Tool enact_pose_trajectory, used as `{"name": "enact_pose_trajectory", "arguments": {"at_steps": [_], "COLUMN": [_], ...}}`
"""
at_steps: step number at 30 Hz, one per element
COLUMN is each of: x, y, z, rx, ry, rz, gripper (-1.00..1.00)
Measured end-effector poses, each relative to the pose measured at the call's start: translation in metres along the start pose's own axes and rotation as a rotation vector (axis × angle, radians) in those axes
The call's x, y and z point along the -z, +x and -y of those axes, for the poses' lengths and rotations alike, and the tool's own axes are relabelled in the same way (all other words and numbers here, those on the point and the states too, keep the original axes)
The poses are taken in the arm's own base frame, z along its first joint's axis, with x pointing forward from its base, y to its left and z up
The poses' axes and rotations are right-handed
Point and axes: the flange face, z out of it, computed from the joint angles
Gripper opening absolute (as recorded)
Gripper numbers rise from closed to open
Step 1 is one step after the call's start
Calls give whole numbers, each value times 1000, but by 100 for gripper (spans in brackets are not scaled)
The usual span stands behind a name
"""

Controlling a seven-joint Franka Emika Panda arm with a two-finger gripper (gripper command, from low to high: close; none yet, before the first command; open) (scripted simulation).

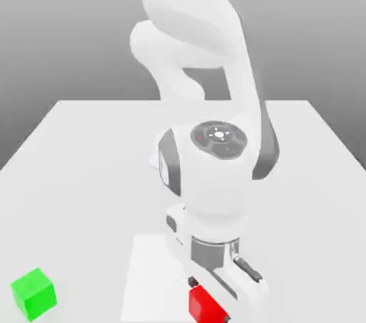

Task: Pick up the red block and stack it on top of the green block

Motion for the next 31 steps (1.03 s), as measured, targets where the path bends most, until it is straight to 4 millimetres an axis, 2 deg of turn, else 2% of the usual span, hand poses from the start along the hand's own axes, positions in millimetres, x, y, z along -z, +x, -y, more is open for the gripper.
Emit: {"name": "enact_pose_trajectory", "arguments": {"at_steps": [2,3,4,9,11,16,19,23,25,27,28,31], "x": [0,-6,-2,50,59,71,78,89,79,54,40,40], "y": [0,0,0,2,30,121,178,253,284,293,294,294], "z": [0,0,0,0,9,28,30,24,20,18,17,17], "rx": [0,0,0,-8,-147,-582,-844,-1192,-1333,-1373,-1379,-1379], "ry": [2,0,0,0,-2,-3,-2,0,1,2,1,1], "rz": [1,0,1,-1,-4,-10,-10,-6,-3,-2,-2,-2], "gripper": [-100,-100,-100,-100,-100,-100,-100,-100,-100,-100,100,100]}}
